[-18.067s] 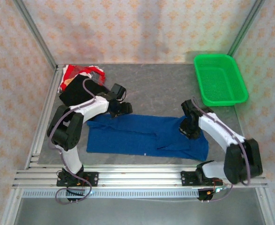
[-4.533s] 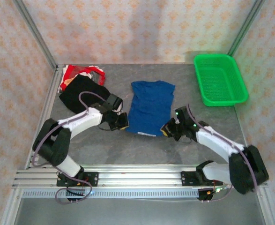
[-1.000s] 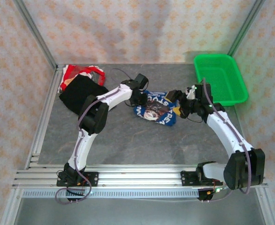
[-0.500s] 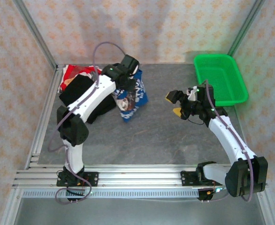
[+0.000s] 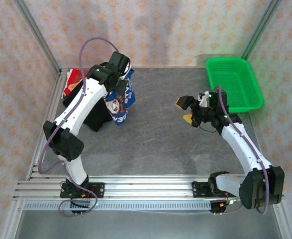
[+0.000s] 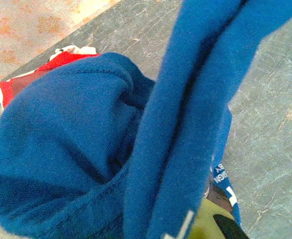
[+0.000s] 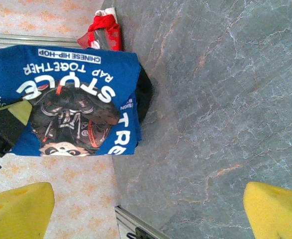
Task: Fold and stack the t-shirts
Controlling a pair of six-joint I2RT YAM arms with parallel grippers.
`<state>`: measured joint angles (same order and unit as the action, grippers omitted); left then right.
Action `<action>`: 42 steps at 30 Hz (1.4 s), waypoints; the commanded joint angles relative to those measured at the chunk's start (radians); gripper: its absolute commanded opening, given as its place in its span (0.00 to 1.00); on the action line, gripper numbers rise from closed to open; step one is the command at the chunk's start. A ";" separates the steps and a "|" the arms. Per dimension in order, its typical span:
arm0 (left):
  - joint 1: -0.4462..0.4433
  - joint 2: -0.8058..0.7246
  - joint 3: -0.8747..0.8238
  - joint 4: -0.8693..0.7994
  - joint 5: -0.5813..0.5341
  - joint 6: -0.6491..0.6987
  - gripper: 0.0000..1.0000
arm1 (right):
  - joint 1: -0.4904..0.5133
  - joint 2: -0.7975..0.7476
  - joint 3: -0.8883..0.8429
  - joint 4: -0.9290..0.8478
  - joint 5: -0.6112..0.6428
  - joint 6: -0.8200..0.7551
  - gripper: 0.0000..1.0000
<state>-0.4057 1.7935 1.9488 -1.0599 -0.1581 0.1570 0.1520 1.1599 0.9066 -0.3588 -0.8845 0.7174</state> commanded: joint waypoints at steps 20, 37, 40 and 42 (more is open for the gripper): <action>0.324 0.081 -0.058 0.051 0.206 0.105 0.00 | 0.008 0.103 0.021 0.092 -0.011 0.071 0.98; 0.567 0.346 0.155 0.011 0.356 0.076 0.00 | 0.157 0.319 0.053 0.184 0.036 0.160 0.99; 0.602 0.420 0.222 -0.001 0.349 0.033 0.21 | 0.243 0.408 0.069 0.259 0.051 0.213 0.99; 0.627 0.463 0.253 -0.002 0.314 -0.010 0.47 | 0.313 0.490 0.108 0.303 0.057 0.244 0.99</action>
<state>0.1890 2.1872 2.1422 -1.0576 0.1722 0.2123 0.3744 1.5547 0.9543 -0.1741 -0.8532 0.8894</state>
